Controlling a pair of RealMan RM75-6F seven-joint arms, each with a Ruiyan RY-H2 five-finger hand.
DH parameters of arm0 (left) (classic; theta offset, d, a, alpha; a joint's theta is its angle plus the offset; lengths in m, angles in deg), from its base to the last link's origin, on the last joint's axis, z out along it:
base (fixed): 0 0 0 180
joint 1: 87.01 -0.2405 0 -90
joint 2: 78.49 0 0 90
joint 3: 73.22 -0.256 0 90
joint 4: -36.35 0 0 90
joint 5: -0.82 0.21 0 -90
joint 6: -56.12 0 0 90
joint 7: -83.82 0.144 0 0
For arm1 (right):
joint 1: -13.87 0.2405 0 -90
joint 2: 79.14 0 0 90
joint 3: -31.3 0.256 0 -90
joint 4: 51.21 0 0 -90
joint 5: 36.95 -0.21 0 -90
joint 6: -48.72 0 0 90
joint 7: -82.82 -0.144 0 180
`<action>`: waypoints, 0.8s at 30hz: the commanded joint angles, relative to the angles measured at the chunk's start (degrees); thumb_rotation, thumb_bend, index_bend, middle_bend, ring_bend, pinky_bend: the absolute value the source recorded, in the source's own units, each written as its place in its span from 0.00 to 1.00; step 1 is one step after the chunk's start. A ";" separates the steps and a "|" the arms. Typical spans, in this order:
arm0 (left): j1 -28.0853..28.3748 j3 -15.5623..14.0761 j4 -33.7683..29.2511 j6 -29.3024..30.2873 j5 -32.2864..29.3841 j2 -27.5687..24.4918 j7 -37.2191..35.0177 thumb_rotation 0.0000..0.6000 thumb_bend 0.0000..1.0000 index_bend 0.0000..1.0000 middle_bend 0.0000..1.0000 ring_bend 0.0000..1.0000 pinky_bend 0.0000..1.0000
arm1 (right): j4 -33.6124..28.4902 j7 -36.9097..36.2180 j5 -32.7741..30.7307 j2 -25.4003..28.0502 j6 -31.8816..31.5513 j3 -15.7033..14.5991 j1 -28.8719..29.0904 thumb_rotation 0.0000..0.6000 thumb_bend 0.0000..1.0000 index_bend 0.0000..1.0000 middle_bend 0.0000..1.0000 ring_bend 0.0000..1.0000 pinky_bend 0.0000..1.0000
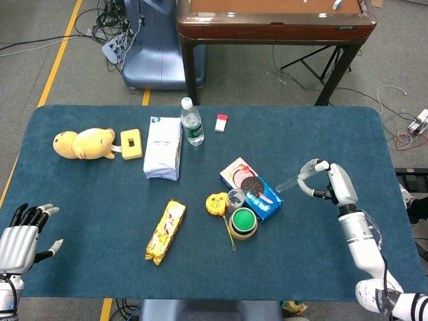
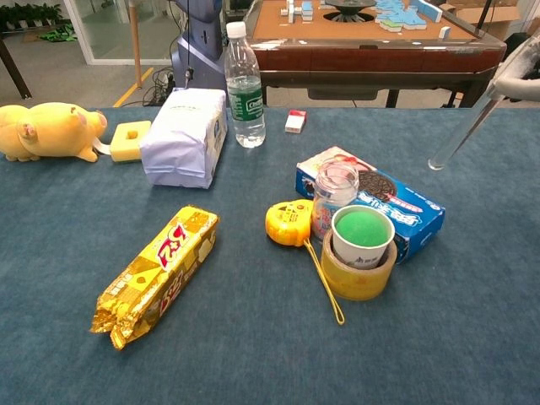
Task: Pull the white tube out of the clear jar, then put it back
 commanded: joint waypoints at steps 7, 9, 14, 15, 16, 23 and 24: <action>0.05 0.01 0.01 -0.10 -0.10 -0.07 -0.04 1.00 0.24 0.25 0.21 0.16 0.05 | 9.74 15.82 6.04 -5.79 -9.81 -1.81 0.31 1.00 0.55 0.64 0.48 0.37 0.27; 0.08 0.00 0.04 -0.15 -0.13 -0.05 -0.03 1.00 0.24 0.25 0.21 0.16 0.05 | 7.09 12.36 4.41 -5.11 -8.14 -1.40 0.02 1.00 0.55 0.64 0.48 0.37 0.27; 0.09 -0.05 0.05 -0.14 -0.06 -0.03 -0.03 1.00 0.24 0.25 0.21 0.16 0.05 | -1.34 0.89 0.11 -0.94 -1.55 -0.05 -0.56 1.00 0.55 0.64 0.48 0.37 0.27; 0.09 -0.04 0.00 -0.12 -0.06 -0.05 0.00 1.00 0.24 0.25 0.21 0.16 0.05 | -2.19 -0.37 -0.15 -0.32 -0.90 0.11 -0.63 1.00 0.55 0.64 0.48 0.37 0.27; 0.09 -0.04 0.00 -0.13 -0.08 -0.05 0.01 1.00 0.24 0.25 0.21 0.16 0.05 | -2.84 -1.33 -0.27 0.17 -0.46 0.22 -0.71 1.00 0.55 0.64 0.48 0.38 0.28; 0.16 -0.05 -0.09 -0.16 -0.02 -0.07 0.15 1.00 0.24 0.25 0.21 0.16 0.05 | 1.10 6.17 3.38 -0.93 -4.94 -0.73 -0.60 1.00 0.55 0.64 0.48 0.39 0.31; 0.17 -0.05 -0.11 -0.18 -0.03 -0.07 0.17 1.00 0.24 0.25 0.21 0.16 0.05 | 2.72 8.77 4.61 -1.70 -6.48 -1.03 -0.48 1.00 0.55 0.64 0.48 0.39 0.31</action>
